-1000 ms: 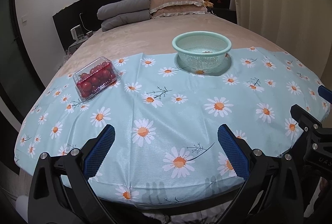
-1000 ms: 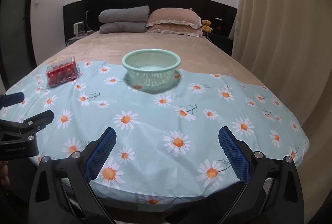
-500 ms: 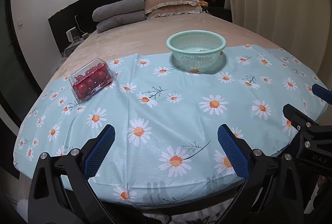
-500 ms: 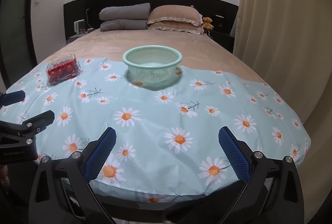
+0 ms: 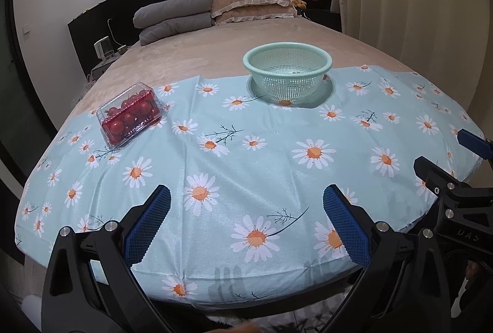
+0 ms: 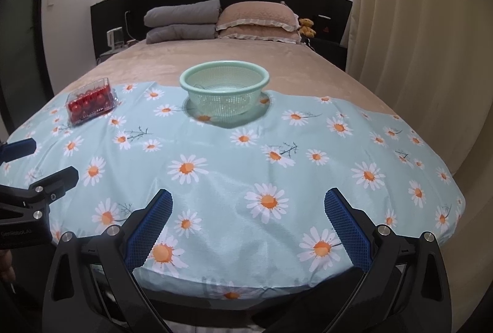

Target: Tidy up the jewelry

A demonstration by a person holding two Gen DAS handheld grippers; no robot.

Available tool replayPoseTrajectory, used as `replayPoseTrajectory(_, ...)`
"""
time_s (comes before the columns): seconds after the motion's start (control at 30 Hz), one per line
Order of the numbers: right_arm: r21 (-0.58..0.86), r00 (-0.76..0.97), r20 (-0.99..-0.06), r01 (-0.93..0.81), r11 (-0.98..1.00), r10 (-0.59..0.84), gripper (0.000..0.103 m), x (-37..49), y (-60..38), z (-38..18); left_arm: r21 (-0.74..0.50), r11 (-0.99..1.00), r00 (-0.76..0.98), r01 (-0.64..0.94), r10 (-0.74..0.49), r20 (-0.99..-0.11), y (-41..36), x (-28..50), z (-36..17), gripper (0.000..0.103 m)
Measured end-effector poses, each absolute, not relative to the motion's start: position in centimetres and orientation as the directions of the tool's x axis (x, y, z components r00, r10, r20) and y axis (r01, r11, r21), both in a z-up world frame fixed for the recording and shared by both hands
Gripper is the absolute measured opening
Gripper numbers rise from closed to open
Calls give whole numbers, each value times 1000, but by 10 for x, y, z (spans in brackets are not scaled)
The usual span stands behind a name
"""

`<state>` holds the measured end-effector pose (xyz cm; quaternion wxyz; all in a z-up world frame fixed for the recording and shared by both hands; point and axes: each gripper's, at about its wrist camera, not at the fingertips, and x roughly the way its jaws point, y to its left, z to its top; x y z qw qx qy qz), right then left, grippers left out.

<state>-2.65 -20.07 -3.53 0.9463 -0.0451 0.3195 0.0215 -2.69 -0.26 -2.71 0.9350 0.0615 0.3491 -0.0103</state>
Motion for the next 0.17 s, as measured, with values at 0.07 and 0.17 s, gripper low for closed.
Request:
replayPoseTrajectory(0.07,-72,794,-608,-68,995,11,95,-26,-202,-36,121,991,765,61,32,-643,-4,-29,-26,97)
replayPoseTrajectory(0.17,-76,792,-611,-64,995,4,95,-24,-203,-37,135,989,773,56,43,-633,-5,-29,-24,97)
